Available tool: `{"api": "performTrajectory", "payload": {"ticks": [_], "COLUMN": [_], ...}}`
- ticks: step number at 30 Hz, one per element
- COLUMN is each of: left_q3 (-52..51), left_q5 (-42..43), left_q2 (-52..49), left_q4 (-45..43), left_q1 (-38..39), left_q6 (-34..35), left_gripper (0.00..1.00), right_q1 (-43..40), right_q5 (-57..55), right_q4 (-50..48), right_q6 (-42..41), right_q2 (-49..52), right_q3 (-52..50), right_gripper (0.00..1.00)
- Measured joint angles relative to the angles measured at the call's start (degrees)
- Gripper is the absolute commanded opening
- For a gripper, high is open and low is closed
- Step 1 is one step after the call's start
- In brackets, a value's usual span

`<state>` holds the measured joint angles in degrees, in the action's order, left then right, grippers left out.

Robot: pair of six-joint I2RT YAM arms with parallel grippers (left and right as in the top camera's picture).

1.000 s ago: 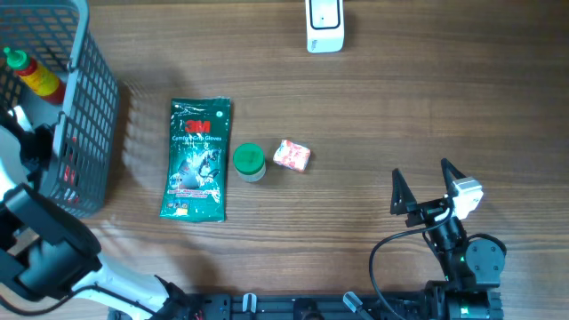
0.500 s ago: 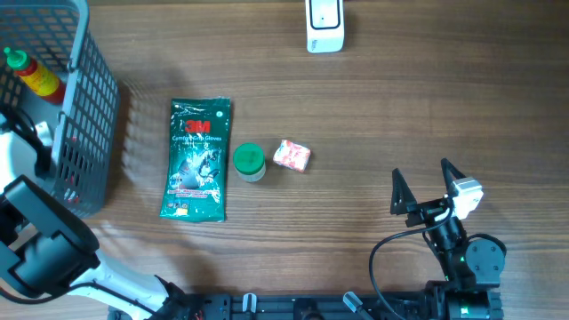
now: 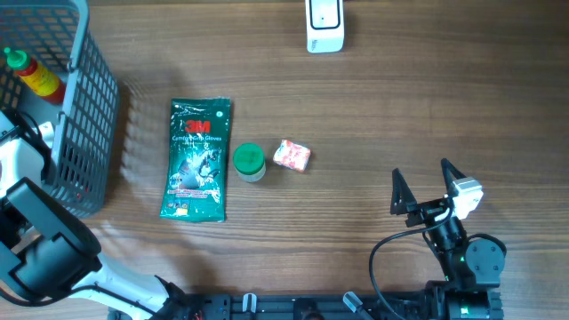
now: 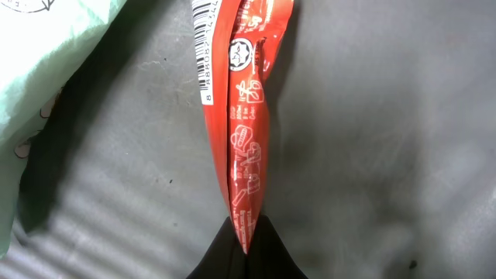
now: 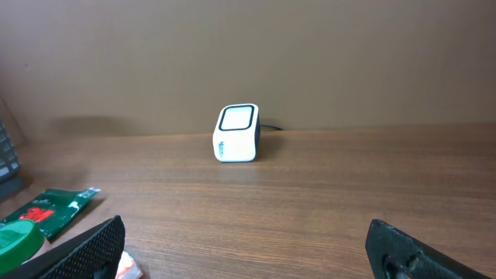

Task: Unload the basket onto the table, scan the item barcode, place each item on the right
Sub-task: 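Reach into the basket and grasp the red snack stick with left gripper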

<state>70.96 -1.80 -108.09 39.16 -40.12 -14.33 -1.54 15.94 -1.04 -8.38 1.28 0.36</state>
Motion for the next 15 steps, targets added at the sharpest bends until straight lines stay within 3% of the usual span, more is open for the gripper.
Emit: {"api": "performTrajectory", "payload": {"ticks": [4, 11, 15], "left_q3": [2.08, 23.47, 28.17], "left_q5": [-0.24, -0.48, 1.03], "left_q2": [-0.31, 0.13, 4.61], "left_q4": [3.1, 13.7, 14.88], "left_q1": [0.0, 0.0, 0.0], "left_q6": [0.02, 2.64, 3.43], "left_gripper": [0.04, 0.04, 0.04], "right_q1": [0.0, 0.0, 0.0], "right_q5": [0.0, 0.0, 0.0], "right_q4": [0.0, 0.0, 0.0], "right_q6": [0.0, 0.02, 0.02], "right_q2": [0.0, 0.0, 0.0], "right_q3": [0.0, 0.0, 0.0], "right_gripper": [1.0, 1.0, 1.0]}}
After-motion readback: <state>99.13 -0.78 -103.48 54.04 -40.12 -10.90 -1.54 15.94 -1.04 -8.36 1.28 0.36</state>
